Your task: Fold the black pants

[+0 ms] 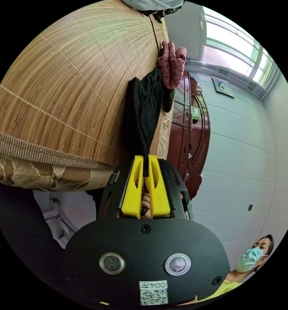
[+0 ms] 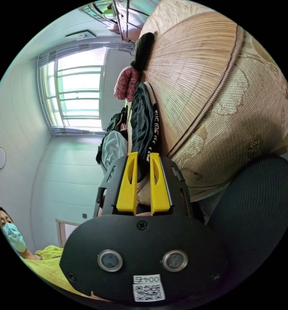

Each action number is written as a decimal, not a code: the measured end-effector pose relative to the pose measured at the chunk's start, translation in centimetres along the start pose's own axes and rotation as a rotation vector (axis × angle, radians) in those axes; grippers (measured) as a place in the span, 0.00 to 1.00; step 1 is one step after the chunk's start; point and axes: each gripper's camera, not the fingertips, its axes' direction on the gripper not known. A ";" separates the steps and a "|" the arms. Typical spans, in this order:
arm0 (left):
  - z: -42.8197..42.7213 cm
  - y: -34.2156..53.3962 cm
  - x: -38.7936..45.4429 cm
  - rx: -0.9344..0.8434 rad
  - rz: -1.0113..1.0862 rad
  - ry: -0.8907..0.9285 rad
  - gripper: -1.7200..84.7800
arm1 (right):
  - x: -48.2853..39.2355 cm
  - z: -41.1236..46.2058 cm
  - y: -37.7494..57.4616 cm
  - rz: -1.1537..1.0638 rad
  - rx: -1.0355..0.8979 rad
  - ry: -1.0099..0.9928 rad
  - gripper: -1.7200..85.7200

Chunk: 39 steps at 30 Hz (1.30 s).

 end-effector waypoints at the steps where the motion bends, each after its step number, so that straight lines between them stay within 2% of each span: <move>1: 0.1 0.0 -0.2 -0.004 -0.004 -0.001 0.06 | -0.5 0.2 0.0 -0.009 -0.003 0.009 0.12; 6: 0.7 0.0 -0.6 -0.011 -0.014 0.011 0.06 | -2.2 2.4 0.5 -0.020 -0.046 0.035 0.16; 12: 1.2 -0.3 -0.8 -0.013 -0.027 0.018 0.06 | -5.1 5.5 1.4 -0.066 -0.098 0.177 0.08; 17: 1.4 -0.3 -0.5 -0.032 0.040 -0.044 0.06 | -7.4 6.2 2.6 -0.104 -0.069 0.218 0.07; 28: -0.1 4.2 5.8 -0.047 0.374 -0.168 0.06 | -21.6 6.6 9.6 -0.526 -0.068 0.391 0.07; 32: -1.4 7.6 6.4 -0.045 0.392 -0.167 0.06 | -23.0 5.5 12.7 -0.547 -0.096 0.381 0.07; 39: -2.0 10.7 7.3 -0.055 0.383 -0.187 0.06 | -21.7 2.9 15.9 -0.433 -0.123 0.295 0.07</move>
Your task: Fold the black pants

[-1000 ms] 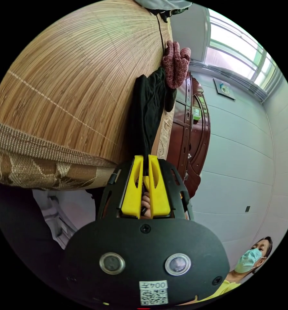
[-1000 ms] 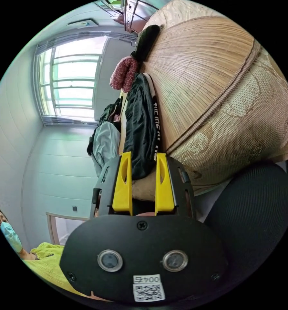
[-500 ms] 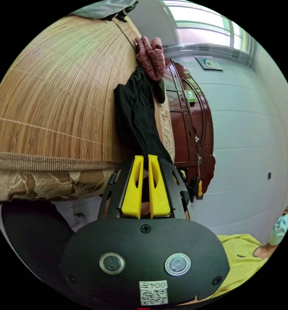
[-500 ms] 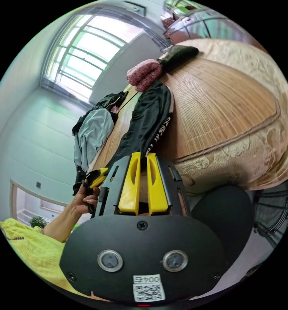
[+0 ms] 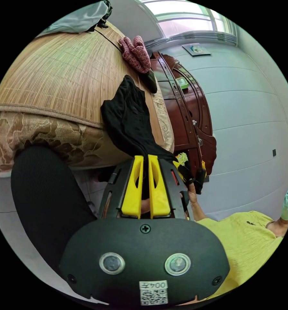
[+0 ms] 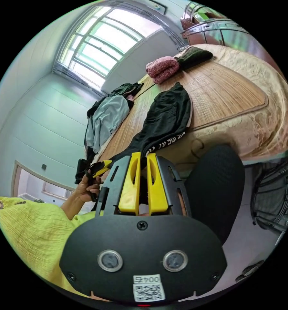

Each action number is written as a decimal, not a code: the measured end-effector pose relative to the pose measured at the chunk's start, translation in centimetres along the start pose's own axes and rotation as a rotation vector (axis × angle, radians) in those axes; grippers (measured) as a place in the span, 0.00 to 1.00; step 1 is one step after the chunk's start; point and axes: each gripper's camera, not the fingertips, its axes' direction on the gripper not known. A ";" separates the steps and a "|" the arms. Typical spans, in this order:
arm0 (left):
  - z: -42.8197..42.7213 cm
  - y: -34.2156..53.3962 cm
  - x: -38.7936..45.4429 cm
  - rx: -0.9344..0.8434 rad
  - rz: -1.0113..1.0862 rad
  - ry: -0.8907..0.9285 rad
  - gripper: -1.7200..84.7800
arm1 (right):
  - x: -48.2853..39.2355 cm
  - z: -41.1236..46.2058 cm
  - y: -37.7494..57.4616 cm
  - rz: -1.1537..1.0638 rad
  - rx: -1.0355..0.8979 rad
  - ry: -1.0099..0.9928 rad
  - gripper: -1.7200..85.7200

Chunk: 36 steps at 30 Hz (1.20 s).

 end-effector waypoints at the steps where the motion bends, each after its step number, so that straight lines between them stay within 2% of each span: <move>1: 0.1 -0.4 0.6 -0.009 0.006 -0.007 0.06 | 0.6 -0.4 -0.1 0.037 0.008 -0.033 0.07; 7: -0.2 -4.6 5.1 0.008 0.060 0.012 0.06 | 3.5 -3.1 -3.3 0.188 0.103 -0.213 0.07; 17: 1.2 -17.3 9.5 0.015 0.056 0.066 0.06 | 7.2 -3.8 -14.9 0.302 0.171 -0.357 0.07; 28: 6.8 -32.2 7.9 -0.011 -0.048 0.031 0.06 | 15.5 3.8 -31.3 0.405 0.147 -0.304 0.07; 36: 12.3 -38.7 3.9 -0.058 -0.173 0.007 0.07 | 22.5 12.9 -38.1 0.485 0.084 -0.217 0.07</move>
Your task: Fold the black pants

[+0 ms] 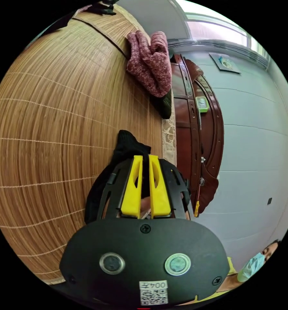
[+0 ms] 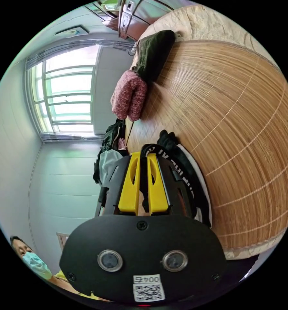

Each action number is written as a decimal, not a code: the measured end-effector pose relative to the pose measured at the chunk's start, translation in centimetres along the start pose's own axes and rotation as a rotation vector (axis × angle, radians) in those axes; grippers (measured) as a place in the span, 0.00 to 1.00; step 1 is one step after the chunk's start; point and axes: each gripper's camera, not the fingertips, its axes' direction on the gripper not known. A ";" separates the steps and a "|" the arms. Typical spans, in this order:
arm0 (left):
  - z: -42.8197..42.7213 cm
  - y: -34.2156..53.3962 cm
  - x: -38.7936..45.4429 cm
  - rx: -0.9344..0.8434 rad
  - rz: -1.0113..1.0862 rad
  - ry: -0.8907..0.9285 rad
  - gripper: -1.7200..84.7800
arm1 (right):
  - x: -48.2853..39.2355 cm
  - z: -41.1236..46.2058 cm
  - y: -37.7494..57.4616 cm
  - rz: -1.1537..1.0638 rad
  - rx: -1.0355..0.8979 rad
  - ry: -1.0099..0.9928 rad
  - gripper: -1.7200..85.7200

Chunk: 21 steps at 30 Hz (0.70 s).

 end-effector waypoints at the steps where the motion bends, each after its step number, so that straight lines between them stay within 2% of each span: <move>1: 0.7 -0.5 -0.7 0.004 -0.027 0.023 0.07 | 1.0 1.2 -0.8 0.017 0.001 0.006 0.08; 5: 2.1 -1.0 -2.7 0.054 -0.107 0.138 0.10 | 3.7 3.9 -2.2 0.062 0.014 -0.004 0.09; 9: 1.8 -0.2 -2.6 0.135 -0.132 0.212 0.11 | 5.4 5.5 -2.1 0.075 0.075 -0.108 0.11; 14: -0.8 3.4 -0.3 0.246 -0.044 0.218 0.10 | 3.7 5.2 0.4 -0.009 0.151 -0.184 0.11; 15: -1.3 4.2 0.3 0.256 -0.006 0.205 0.09 | 1.7 4.9 1.9 -0.097 0.147 -0.143 0.11; 17: -2.8 8.4 3.6 0.285 0.209 0.086 0.07 | -2.2 4.3 6.0 -0.300 0.157 -0.014 0.11; 19: -3.0 12.9 6.0 0.281 0.375 -0.049 0.06 | -5.8 4.7 13.7 -0.541 0.175 0.195 0.11; 21: -2.2 18.0 7.8 0.259 0.515 -0.186 0.05 | -5.9 5.6 19.8 -0.641 0.179 0.303 0.11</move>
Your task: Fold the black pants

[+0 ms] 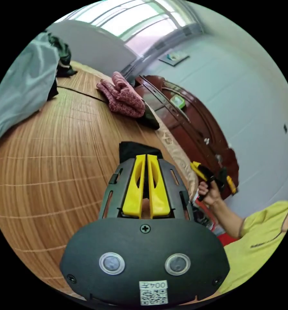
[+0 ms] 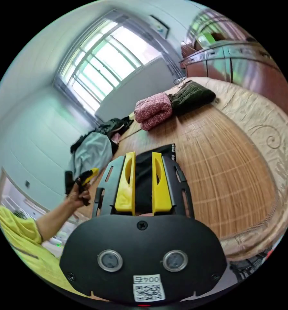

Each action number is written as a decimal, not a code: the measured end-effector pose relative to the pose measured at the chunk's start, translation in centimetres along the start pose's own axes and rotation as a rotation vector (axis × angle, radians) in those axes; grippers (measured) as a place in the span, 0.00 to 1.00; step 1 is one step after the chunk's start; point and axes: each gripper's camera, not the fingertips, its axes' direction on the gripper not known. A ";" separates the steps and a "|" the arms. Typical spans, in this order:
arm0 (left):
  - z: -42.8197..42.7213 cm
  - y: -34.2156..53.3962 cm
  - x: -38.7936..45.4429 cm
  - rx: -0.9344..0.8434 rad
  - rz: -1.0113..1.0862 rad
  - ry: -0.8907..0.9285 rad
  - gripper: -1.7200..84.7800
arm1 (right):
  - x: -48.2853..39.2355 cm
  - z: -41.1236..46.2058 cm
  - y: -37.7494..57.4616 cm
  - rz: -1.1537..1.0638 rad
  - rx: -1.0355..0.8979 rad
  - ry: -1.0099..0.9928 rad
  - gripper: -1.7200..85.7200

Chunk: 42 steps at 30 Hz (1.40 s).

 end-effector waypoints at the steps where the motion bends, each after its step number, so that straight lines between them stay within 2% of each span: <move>1: -0.3 2.8 2.4 -0.026 0.077 -0.062 0.04 | -1.6 -0.1 3.6 -0.027 -0.016 0.049 0.11; 5: -0.4 11.9 8.4 -0.052 0.214 -0.218 0.03 | -5.9 0.9 13.6 -0.124 -0.052 0.256 0.09; 7: 0.4 14.3 10.2 -0.082 0.231 -0.296 0.03 | -7.5 3.7 17.2 -0.130 -0.153 0.312 0.05; 11: 2.9 16.7 12.8 -0.149 0.218 -0.442 0.03 | -9.6 9.1 18.8 -0.159 -0.301 0.345 0.02; 18: 7.5 18.6 16.0 -0.285 0.247 -0.558 0.03 | -12.3 18.8 22.1 -0.200 -0.552 0.388 0.01; 23: 8.9 20.9 18.5 -0.217 0.319 -0.572 0.03 | -13.2 20.2 24.6 -0.194 -0.524 0.404 0.01; 27: 9.5 21.9 19.9 -0.213 0.354 -0.558 0.04 | -12.5 20.0 25.9 -0.148 -0.493 0.336 0.02; 30: 9.6 22.1 20.5 -0.218 0.350 -0.537 0.07 | -12.7 18.9 26.8 -0.202 -0.395 0.254 0.04; 34: 9.6 22.1 21.6 -0.209 0.316 -0.554 0.10 | -13.5 17.1 27.7 -0.360 -0.180 0.385 0.07; 37: 9.4 22.0 21.8 -0.133 0.271 -0.560 0.10 | -12.1 16.9 28.1 -0.361 -0.180 0.372 0.09; 42: 10.8 20.9 21.8 -0.149 0.265 -0.556 0.09 | -9.3 16.1 28.9 -0.310 -0.186 0.394 0.12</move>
